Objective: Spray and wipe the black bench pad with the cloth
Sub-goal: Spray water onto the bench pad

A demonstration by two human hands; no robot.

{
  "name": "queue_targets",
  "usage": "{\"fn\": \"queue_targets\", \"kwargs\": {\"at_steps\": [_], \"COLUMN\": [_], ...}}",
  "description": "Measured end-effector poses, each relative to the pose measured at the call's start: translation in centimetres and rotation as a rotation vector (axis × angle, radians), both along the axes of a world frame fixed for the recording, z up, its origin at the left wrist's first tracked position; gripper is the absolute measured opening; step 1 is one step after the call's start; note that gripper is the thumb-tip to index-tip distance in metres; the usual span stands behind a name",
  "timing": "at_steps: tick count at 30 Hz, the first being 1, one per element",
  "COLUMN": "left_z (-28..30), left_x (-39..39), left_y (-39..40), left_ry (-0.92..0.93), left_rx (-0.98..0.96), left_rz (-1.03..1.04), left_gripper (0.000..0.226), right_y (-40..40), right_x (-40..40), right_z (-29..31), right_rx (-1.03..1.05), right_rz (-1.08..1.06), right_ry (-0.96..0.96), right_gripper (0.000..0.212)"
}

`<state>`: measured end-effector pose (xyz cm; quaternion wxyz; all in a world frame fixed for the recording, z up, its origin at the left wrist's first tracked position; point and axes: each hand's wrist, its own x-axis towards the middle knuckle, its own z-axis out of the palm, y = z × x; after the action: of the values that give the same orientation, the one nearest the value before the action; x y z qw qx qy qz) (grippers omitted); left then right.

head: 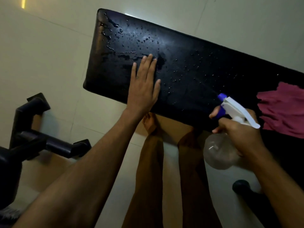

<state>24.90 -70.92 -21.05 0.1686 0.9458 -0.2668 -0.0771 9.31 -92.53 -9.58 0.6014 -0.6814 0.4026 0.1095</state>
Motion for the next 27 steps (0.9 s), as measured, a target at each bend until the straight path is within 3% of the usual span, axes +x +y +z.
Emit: {"fn": "queue_targets", "kwargs": {"at_steps": [3,14,22,27], "left_z": [0.0,0.2,0.0,0.3], "left_x": [-1.2,-4.0,-6.1,-7.5], "left_y": [-1.5,-4.6,-8.1,-10.8], "left_ry": [-0.005,0.007,-0.003,0.017], "left_rx": [0.022,0.024,0.059,0.059], "left_rz": [-0.034,-0.050,-0.146,-0.166], "left_gripper": [0.062,0.061,0.063,0.064], "right_y": [-1.6,-4.2,-7.0,-9.2], "right_x": [-0.9,-8.0,-9.5,-10.3], "right_z": [-0.3,-1.3,-1.0,-0.9], "right_rx": [0.049,0.116,0.115,0.142], "right_rz": [-0.100,0.142,-0.161,-0.265], "right_ry": [-0.019,0.133,0.011,0.009], "right_gripper": [0.041,0.036,0.049,0.030]}}
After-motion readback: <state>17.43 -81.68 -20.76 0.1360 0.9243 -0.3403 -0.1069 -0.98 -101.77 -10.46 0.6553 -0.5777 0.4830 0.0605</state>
